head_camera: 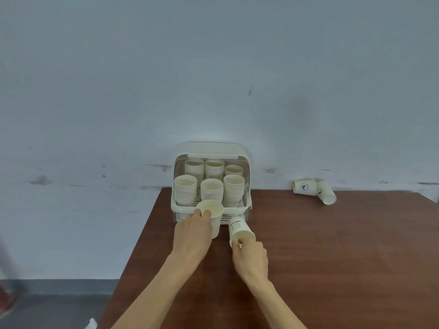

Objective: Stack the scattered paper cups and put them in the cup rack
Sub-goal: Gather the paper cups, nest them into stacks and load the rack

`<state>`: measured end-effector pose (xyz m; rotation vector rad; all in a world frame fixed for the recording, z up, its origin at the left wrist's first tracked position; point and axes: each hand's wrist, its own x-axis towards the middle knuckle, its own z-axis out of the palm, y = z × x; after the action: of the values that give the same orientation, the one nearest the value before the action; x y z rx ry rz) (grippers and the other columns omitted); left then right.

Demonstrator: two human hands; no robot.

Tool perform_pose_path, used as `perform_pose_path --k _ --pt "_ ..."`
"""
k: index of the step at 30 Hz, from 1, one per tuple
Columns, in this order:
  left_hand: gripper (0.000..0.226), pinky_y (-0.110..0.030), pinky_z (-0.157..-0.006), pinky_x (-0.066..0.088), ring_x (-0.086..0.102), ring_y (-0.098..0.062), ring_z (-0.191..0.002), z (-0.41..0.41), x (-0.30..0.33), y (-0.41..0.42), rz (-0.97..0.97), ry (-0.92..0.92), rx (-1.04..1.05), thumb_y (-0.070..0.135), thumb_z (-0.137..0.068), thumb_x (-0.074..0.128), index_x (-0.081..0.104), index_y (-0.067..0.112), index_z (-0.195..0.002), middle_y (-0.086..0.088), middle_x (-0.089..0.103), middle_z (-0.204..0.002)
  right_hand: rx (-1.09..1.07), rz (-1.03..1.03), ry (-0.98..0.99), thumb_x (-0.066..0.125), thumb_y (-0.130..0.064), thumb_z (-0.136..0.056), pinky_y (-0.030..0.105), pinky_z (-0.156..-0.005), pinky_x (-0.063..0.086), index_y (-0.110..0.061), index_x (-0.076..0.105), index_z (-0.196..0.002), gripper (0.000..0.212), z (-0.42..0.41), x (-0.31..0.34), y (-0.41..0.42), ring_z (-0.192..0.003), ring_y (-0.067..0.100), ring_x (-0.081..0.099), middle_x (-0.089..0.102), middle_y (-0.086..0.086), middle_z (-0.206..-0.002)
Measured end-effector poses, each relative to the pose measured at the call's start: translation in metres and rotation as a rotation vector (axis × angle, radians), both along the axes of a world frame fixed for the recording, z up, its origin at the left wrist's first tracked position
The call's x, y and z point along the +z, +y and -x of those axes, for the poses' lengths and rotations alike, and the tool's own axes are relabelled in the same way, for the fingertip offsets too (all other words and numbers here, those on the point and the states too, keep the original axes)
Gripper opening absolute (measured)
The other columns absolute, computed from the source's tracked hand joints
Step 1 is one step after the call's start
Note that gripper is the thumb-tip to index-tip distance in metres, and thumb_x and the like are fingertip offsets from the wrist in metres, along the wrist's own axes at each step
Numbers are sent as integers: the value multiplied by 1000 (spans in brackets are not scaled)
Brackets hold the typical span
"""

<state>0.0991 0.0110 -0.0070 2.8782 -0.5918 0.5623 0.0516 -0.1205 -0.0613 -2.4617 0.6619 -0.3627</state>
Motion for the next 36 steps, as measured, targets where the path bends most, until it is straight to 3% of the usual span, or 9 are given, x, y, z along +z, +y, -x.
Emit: perform_pose_path --k 3,7,14,18,21,24,31,36 --pt "21 -30 -62 38 59 -20 -91 2 0 9 81 -10 9 21 -99 36 50 19 -114 2 55 -103 -41 -63 -42 52 -39 -93 32 -67 47 -15 65 -85 29 -13 -2 7 -88 31 64 67 5 -94" --pt "20 -30 -63 42 59 -19 -87 4 0 20 127 -25 13 22 -99 38 51 19 -113 2 56 -101 -113 -62 -59 54 -42 -92 30 -67 43 -11 68 -87 34 -23 3 14 -89 30 64 66 6 -92" --pt "20 -32 -67 50 62 -20 -83 4 -1 29 172 -12 28 24 -99 37 53 20 -112 2 56 -99 -161 -72 -171 53 -25 -94 33 -66 43 -10 56 -72 26 -25 4 22 -82 30 62 52 2 -77" --pt "21 -29 -65 48 62 -17 -83 2 -3 30 222 -4 32 25 -99 38 54 21 -112 4 57 -101 -152 0 -208 47 -25 -97 33 -64 39 -13 56 -80 23 -18 6 15 -79 32 63 64 7 -81" --pt "22 -24 -60 41 61 -15 -82 0 -5 31 277 2 46 27 -100 36 55 22 -111 6 57 -100 -110 138 -266 42 -28 -99 36 -59 43 -14 59 -87 24 -12 10 8 -69 30 61 66 6 -74" --pt "24 -26 -59 38 60 -17 -80 -3 -8 31 325 14 69 30 -101 34 56 21 -107 6 55 -95 -31 237 -385 47 -26 -98 33 -54 37 -15 62 -91 20 -7 23 3 -58 25 54 62 2 -66" --pt "24 -29 -60 41 60 -19 -79 -10 -4 32 424 15 83 31 -101 35 57 21 -103 5 55 -94 147 340 -573 48 -25 -99 32 -59 37 -13 64 -100 20 -45 83 -5 -66 24 54 65 4 -76" --pt "25 -33 -61 45 61 -21 -80 -14 -2 37 455 13 98 31 -101 34 57 20 -102 4 56 -94 265 396 -483 39 -25 -101 40 -63 46 -11 60 -96 26 -99 111 -8 -73 27 56 63 6 -80"
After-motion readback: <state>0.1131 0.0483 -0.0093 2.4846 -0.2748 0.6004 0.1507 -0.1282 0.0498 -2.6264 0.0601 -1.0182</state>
